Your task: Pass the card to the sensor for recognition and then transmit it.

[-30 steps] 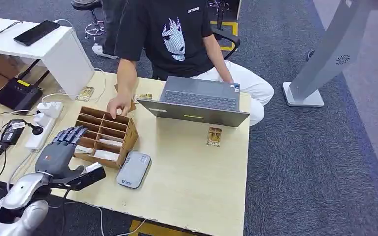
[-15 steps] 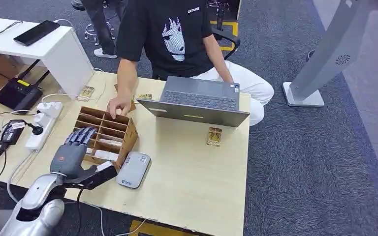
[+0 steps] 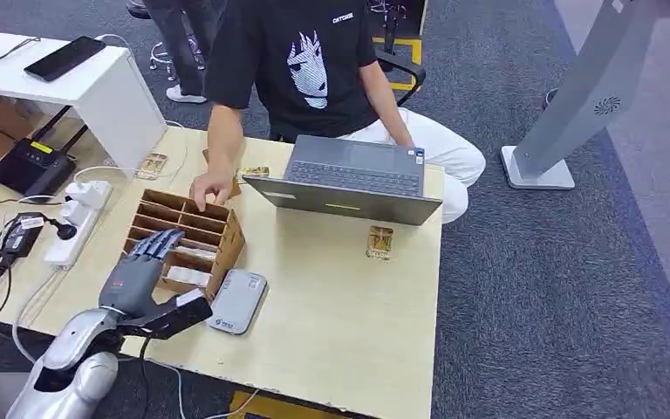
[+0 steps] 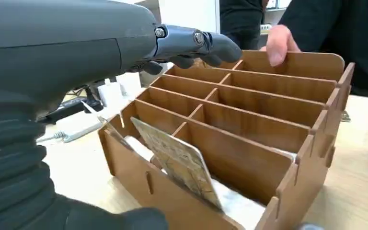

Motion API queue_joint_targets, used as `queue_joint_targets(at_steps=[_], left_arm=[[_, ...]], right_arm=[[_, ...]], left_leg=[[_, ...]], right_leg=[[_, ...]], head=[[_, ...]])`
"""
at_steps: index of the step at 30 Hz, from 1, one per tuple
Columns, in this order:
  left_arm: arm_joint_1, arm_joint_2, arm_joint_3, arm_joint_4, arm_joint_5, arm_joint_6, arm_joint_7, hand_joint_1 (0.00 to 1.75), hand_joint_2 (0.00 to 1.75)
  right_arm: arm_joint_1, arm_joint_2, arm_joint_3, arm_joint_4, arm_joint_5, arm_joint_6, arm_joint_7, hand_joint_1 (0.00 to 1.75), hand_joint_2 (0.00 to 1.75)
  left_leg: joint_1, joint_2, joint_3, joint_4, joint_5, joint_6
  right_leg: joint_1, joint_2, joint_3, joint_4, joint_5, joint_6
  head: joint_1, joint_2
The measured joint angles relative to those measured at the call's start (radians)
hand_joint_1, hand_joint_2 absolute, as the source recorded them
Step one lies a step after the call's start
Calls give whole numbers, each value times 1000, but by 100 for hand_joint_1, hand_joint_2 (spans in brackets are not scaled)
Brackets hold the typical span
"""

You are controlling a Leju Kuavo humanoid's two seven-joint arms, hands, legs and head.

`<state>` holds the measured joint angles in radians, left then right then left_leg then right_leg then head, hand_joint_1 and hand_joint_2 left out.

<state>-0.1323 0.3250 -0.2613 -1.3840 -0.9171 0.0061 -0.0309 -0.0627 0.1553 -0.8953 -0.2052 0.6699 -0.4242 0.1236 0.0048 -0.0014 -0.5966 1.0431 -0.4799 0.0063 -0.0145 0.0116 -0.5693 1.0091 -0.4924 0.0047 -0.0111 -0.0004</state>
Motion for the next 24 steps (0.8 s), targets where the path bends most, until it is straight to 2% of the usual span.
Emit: queue_joint_targets(at_steps=[14,24], left_arm=[[0,48,0,0,24,-29,5,175,175],[-4,57,0,0,26,-35,10,175,175]], right_arm=[[0,0,0,0,3,1,-1,0,175],[0,0,0,0,3,1,0,0,175]], left_leg=[[0,0,0,0,0,0],[0,1,0,0,0,0]], right_leg=[[0,1,0,0,0,0],[0,1,0,0,0,0]], head=[[0,0],[0,0]])
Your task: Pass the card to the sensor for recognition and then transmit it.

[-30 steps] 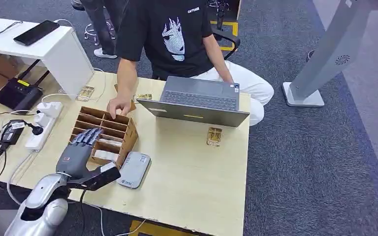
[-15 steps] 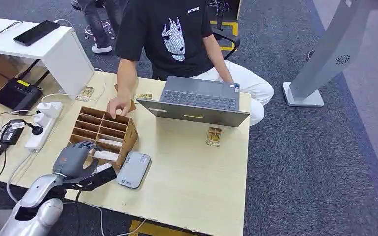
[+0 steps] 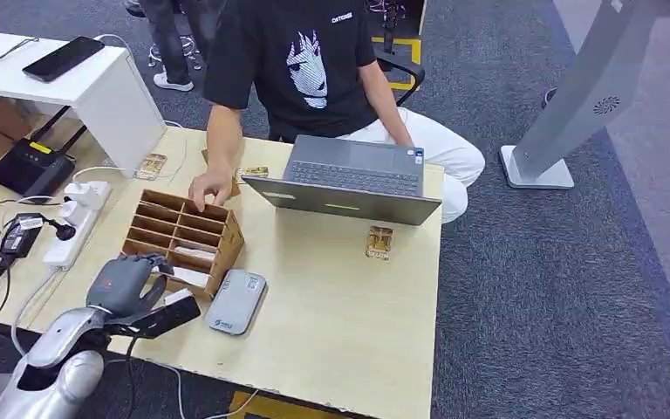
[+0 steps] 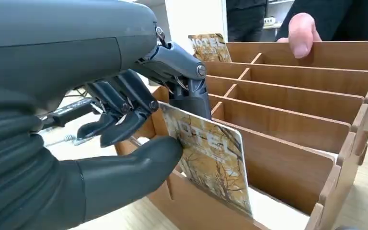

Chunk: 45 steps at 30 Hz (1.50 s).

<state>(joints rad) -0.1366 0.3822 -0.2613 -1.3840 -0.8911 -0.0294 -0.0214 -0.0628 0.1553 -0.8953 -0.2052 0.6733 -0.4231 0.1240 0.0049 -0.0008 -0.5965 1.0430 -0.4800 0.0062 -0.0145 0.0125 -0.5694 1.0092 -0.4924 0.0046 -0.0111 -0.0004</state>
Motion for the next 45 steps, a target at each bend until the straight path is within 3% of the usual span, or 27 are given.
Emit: queue_joint_targets(at_steps=[11,18,33,45], left_arm=[[-13,-1,0,0,2,16,13,175,175],[-64,-28,0,0,9,51,18,175,175],[-282,-82,0,-3,43,40,23,175,175],[-511,-82,0,93,20,8,103,175,175]], right_arm=[[0,0,0,0,7,0,0,0,175],[-1,0,0,0,15,3,-3,0,175],[-2,0,0,0,37,14,-4,0,175],[-4,0,0,0,74,21,1,0,175]], left_leg=[[0,0,0,0,0,0],[0,-1,0,0,0,0],[0,0,0,1,0,0],[0,-1,0,1,1,0]], right_leg=[[0,0,0,0,0,0],[0,-1,0,0,0,0],[0,-1,0,0,1,0],[0,-1,0,0,1,0]], head=[[0,0],[0,0],[0,0],[0,0]])
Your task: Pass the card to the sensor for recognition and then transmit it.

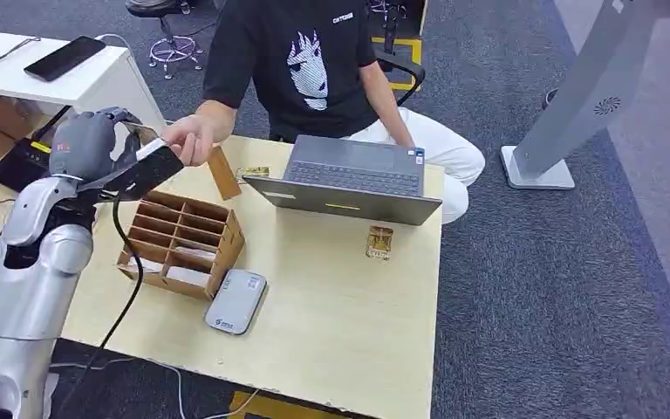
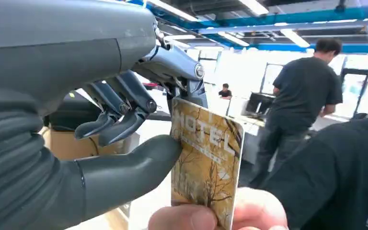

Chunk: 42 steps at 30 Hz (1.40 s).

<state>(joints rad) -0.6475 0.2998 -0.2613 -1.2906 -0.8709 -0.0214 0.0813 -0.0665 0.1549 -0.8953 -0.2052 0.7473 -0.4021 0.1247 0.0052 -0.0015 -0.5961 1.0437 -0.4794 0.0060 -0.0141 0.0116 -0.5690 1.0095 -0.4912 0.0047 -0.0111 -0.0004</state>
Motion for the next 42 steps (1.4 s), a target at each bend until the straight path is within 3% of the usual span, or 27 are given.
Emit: queue_joint_targets(at_steps=[16,17,18,19,26,33,42], left_arm=[[-36,-13,0,83,-8,0,0,175,175],[-36,-14,0,85,-8,0,0,161,175],[-36,-15,0,88,-8,0,0,7,175],[-36,-16,0,90,-8,0,0,0,175],[-5,-39,-1,84,10,93,-2,0,175],[83,-45,0,9,32,180,-29,0,175],[180,-49,24,-66,33,208,-49,0,175]], right_arm=[[-2,0,0,0,6,3,1,0,175],[-2,0,0,0,6,3,1,0,175],[-2,0,0,0,6,3,1,0,175],[-2,0,0,0,6,3,1,0,175],[-2,0,0,0,10,6,4,0,175],[-2,0,-1,0,8,5,4,0,175],[-2,0,-6,0,7,3,-2,0,175]], left_leg=[[0,2,-1,0,0,0],[0,2,-1,0,0,0],[0,2,-1,0,0,0],[0,2,-1,0,0,0],[0,1,-1,0,0,0],[0,2,-1,0,0,0],[0,1,-1,0,0,0]], right_leg=[[0,2,-1,0,0,0],[0,2,-1,0,0,0],[0,2,-1,0,0,0],[0,2,-1,0,0,0],[0,2,-1,0,0,0],[0,2,-1,0,0,0],[0,2,0,0,0,0]], head=[[0,0],[0,0],[0,0],[0,0],[0,0],[0,0],[0,0]])
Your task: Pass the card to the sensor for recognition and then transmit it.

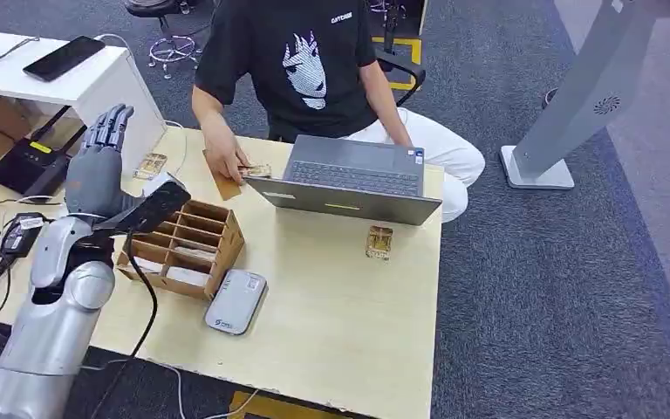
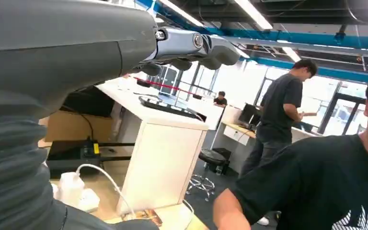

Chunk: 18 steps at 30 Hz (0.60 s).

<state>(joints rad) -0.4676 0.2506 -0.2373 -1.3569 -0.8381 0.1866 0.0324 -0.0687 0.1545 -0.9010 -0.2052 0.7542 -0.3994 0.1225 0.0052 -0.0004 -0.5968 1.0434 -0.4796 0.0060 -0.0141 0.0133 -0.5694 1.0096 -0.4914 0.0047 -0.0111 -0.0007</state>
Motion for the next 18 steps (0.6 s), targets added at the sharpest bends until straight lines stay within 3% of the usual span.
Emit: queue_joint_targets(at_steps=[6,14,18], left_arm=[[125,0,34,-97,13,57,-76,0,175],[476,-15,150,-393,80,142,-228,0,175],[668,-55,223,-561,175,195,-340,0,175]], right_arm=[[1,0,-16,0,-11,-10,8,0,175],[5,0,-48,0,-23,-32,9,0,175],[9,0,-65,0,-29,-48,-13,0,175]], left_leg=[[0,1,0,0,0,0],[0,0,0,-1,-3,0],[0,2,2,-1,-6,-1]], right_leg=[[0,1,0,0,0,0],[0,0,0,0,-3,0],[0,2,1,-1,-5,-1]], head=[[0,0],[0,0],[-2,0]])
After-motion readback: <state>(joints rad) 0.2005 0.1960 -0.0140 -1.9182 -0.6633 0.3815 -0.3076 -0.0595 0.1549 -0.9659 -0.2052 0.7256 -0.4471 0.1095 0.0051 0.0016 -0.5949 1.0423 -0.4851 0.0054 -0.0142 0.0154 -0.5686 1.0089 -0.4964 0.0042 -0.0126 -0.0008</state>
